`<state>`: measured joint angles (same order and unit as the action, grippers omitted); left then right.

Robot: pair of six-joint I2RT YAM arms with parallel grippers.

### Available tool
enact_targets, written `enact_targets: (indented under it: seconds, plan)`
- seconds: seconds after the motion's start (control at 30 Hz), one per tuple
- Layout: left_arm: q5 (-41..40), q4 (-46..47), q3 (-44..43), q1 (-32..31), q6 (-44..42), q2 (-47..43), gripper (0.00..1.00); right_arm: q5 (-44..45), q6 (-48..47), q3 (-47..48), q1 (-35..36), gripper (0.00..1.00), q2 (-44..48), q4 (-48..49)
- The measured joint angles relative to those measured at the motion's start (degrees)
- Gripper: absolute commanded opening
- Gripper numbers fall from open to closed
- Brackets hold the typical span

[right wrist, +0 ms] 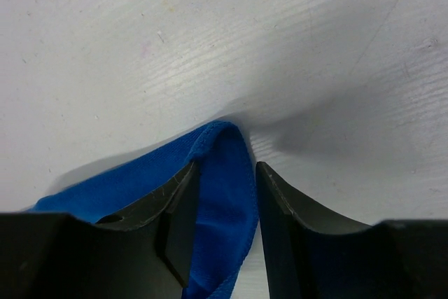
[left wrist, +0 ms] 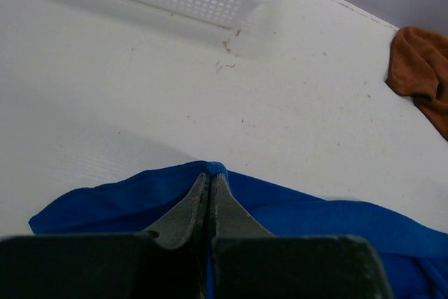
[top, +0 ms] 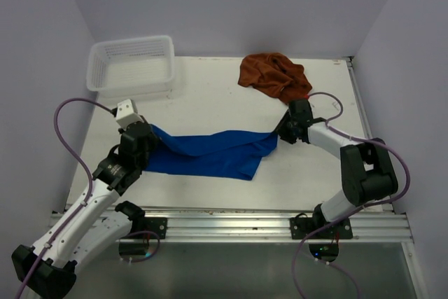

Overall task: Roll the towels
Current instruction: Flatten the towel

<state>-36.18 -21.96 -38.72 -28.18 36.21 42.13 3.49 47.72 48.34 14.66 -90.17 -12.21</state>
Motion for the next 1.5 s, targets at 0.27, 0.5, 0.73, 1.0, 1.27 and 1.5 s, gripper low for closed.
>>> enact_targets:
  seconds: [0.27,0.5,0.73,1.0,1.27,1.5]
  plan:
    - [0.4,1.4,0.2,0.0,-0.1,0.4,0.00,0.0,1.3,0.1,0.0,0.43,0.6,0.2]
    - [0.4,1.7,0.2,0.0,-0.9,0.4,0.00,-0.1,2.4,0.1,0.0,0.44,0.6,1.9]
    - [0.4,1.8,0.2,0.0,-1.4,0.6,0.00,-0.5,3.0,0.8,0.0,0.26,-1.0,3.5]
    - [0.5,2.6,0.5,0.0,-1.6,1.1,0.00,-2.0,4.1,1.0,0.0,0.00,-3.7,4.4]
    - [1.2,3.1,-0.1,0.0,-1.5,1.6,0.00,-2.0,1.7,5.4,0.0,0.00,4.5,-1.2]
    - [5.9,5.2,-7.8,1.5,-0.8,5.4,0.00,-3.1,-1.0,13.3,-2.1,0.00,16.3,-6.0]
